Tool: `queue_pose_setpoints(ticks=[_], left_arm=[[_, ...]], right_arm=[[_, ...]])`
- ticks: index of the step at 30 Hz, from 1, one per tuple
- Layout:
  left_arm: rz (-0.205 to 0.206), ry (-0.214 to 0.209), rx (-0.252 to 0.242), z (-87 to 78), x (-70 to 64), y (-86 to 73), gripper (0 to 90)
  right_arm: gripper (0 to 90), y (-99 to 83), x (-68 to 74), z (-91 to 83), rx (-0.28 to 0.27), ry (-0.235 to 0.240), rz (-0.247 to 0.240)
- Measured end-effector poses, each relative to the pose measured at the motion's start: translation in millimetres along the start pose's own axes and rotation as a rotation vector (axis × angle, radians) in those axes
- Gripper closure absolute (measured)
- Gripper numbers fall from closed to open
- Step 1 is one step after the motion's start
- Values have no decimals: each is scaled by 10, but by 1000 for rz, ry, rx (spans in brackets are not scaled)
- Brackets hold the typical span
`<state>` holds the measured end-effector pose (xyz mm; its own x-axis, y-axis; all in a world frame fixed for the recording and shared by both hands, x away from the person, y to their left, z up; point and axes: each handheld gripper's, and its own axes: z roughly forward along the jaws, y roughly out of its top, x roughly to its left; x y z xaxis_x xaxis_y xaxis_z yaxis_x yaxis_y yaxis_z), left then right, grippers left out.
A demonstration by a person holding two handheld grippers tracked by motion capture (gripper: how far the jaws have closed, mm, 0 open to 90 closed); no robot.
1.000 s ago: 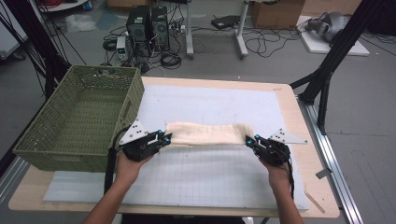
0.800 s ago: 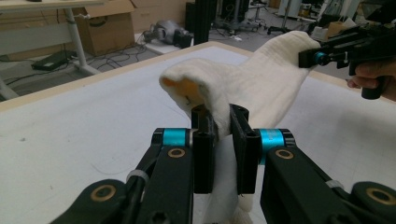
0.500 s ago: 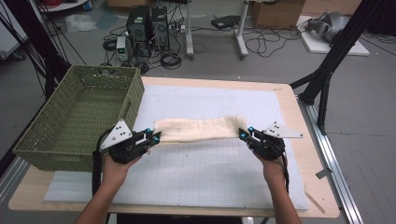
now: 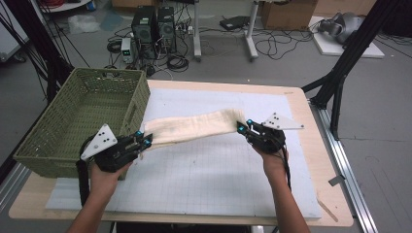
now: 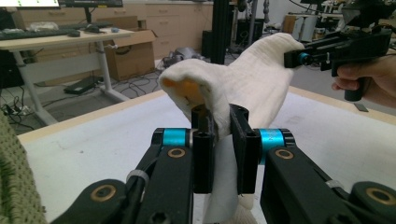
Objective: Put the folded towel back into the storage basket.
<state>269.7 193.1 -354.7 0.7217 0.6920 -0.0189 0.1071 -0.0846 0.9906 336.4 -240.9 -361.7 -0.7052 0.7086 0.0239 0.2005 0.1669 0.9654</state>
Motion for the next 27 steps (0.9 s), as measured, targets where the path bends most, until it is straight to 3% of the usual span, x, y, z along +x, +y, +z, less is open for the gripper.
queue_pose_setpoints(ticks=[11, 27], left_arm=[[7, 51, -34, -251, 46, 54, 808], [-5, 131, -73, -581, 142, 81, 811]], right_arm=[[803, 278, 64, 249, -21, 20, -44], [804, 701, 203, 801, -47, 58, -72]])
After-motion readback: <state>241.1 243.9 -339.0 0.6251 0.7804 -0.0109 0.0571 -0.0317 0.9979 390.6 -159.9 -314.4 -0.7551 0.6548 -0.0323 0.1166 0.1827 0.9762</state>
